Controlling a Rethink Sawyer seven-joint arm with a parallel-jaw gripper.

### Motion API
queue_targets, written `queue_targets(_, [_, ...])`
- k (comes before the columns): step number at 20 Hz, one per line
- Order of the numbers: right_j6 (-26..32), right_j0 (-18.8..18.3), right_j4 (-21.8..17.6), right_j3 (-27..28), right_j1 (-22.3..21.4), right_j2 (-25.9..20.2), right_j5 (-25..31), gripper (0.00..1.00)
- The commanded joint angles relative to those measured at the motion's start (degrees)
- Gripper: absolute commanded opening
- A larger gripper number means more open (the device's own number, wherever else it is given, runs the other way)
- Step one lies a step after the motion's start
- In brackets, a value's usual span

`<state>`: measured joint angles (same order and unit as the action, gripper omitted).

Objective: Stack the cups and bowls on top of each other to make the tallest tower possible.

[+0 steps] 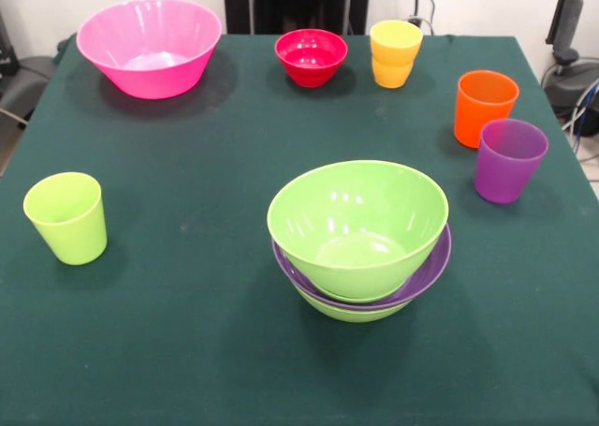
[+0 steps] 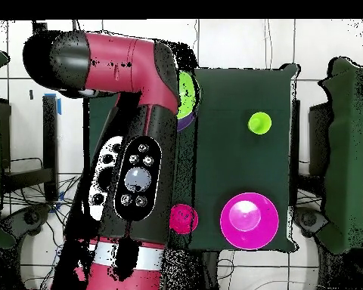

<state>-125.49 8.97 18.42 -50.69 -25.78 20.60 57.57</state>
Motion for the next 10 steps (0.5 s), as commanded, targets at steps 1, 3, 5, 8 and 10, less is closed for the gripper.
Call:
queue_targets(1, [-8.25, -0.52, -0.21, -5.66, 1.38, -4.53, -0.15, 1.00])
queue_targets(3, [-8.10, -0.52, -0.20, -6.35, 1.27, -4.69, -0.79, 1.00])
queue_targets(5, [-8.04, -0.47, -0.24, -6.62, 1.18, -4.68, -0.94, 1.00])
queue_targets(8, [-7.79, -0.52, -0.45, -6.56, 1.20, -4.56, -0.64, 1.00])
queue_targets(10, [-7.41, -0.81, -0.42, -6.68, 1.34, -4.78, -1.02, 1.00])
